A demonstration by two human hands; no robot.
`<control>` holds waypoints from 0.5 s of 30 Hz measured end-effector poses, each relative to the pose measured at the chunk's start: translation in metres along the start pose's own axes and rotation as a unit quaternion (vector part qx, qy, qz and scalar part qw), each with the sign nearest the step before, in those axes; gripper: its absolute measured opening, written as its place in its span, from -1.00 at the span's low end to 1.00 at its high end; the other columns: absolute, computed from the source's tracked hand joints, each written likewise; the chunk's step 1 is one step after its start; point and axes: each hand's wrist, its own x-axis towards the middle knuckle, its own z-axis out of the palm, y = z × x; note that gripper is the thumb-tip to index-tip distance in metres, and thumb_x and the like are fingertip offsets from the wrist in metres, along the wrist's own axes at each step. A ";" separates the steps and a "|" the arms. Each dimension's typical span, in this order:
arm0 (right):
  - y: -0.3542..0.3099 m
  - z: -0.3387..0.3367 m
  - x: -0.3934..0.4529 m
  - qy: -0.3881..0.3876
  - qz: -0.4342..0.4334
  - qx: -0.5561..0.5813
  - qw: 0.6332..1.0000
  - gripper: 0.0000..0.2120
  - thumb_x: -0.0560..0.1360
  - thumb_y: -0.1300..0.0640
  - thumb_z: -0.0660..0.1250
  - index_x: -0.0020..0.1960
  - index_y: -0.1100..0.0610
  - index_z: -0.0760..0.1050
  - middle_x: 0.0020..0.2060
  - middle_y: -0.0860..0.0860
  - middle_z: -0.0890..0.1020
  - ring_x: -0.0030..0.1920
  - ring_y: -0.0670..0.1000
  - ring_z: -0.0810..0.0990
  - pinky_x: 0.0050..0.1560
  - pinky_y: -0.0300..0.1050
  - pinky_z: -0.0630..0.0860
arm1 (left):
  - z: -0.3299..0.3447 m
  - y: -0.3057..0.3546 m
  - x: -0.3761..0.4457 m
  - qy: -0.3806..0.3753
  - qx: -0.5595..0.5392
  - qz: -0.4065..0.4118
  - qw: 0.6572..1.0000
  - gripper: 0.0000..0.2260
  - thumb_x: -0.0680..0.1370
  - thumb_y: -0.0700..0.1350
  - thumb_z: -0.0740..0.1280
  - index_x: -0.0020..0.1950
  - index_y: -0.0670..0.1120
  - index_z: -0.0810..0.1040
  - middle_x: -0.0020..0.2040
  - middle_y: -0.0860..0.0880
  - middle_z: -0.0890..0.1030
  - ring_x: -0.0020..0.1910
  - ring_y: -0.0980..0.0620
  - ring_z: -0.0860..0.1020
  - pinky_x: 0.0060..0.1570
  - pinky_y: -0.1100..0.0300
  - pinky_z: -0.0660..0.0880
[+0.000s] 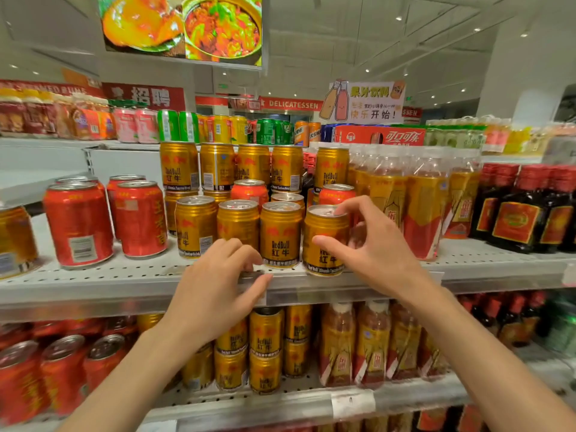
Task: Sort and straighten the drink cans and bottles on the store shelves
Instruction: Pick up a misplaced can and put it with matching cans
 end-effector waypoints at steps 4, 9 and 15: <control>0.006 -0.012 0.007 -0.032 -0.017 0.022 0.999 -0.76 0.54 -0.14 0.38 0.16 -0.09 0.51 0.09 -0.17 0.54 -0.13 -0.12 0.65 -0.13 -0.20 0.62 | -0.006 0.011 0.017 0.052 -0.001 0.023 0.998 -0.70 0.54 0.18 0.32 0.10 0.01 0.57 -0.09 0.11 0.51 -0.10 0.13 0.49 -0.24 0.20 0.53; 0.007 -0.030 0.024 -0.017 -0.029 -0.009 0.999 -0.81 0.62 -0.06 0.29 0.20 -0.05 0.52 0.06 -0.15 0.57 -0.07 -0.10 0.63 -0.06 -0.11 0.64 | 0.001 0.040 0.051 0.086 0.057 0.092 0.990 -0.55 0.50 0.21 0.37 0.21 -0.09 0.57 0.11 -0.04 0.57 0.10 -0.02 0.49 0.03 0.10 0.50; -0.008 -0.028 0.066 -0.067 0.022 -0.189 0.979 -0.68 0.64 -0.06 0.26 0.31 0.08 0.45 0.11 -0.02 0.60 0.01 -0.03 0.58 0.08 -0.06 0.58 | 0.013 0.045 0.072 0.029 0.066 0.084 0.994 -0.46 0.51 0.37 0.24 0.26 0.01 0.58 0.22 0.06 0.59 0.27 0.01 0.46 0.33 0.04 0.30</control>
